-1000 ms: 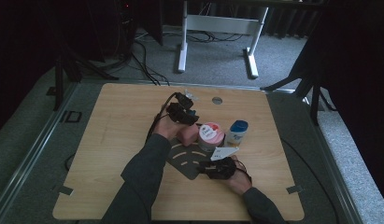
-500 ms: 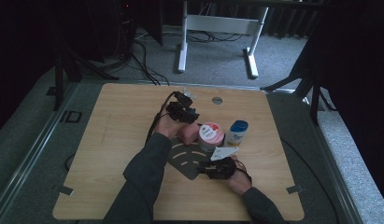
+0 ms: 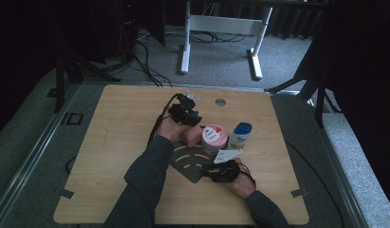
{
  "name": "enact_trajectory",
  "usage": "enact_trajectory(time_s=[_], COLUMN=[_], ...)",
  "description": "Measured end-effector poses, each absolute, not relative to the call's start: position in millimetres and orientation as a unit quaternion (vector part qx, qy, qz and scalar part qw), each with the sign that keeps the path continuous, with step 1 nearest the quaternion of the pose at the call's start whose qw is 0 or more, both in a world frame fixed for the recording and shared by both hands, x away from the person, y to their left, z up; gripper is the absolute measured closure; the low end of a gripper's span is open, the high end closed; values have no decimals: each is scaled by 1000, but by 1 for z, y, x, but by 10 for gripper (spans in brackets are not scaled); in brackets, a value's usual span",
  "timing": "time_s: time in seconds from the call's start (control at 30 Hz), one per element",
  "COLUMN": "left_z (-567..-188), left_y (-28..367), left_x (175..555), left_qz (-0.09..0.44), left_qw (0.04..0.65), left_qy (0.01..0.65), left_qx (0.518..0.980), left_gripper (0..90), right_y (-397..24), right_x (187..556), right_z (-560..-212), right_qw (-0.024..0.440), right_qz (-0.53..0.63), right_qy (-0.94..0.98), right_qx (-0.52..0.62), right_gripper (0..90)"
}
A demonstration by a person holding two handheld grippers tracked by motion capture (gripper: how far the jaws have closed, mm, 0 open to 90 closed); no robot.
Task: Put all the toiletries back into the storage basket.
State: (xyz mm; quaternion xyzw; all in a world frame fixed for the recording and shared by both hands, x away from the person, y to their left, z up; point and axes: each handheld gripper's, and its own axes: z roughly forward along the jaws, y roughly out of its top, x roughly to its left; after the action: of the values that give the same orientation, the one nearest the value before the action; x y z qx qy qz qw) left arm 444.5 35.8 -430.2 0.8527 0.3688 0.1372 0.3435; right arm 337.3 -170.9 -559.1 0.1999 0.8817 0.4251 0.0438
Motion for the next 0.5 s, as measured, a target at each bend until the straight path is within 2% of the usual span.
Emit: enact_trajectory(time_s=[0.17,0.5], left_z=[-431,-431], left_y=[36,45], left_x=[444,436], left_qz=[135,125], left_qw=[344,336], left_qy=[368,364], left_qx=[854,860], left_gripper=[572,402], right_y=[-171,-171], right_x=[337,337], right_z=[-559,-559], right_qw=[44,43], right_qz=[425,425], right_qy=[882,882], right_qx=[200,200], right_gripper=[693,689])
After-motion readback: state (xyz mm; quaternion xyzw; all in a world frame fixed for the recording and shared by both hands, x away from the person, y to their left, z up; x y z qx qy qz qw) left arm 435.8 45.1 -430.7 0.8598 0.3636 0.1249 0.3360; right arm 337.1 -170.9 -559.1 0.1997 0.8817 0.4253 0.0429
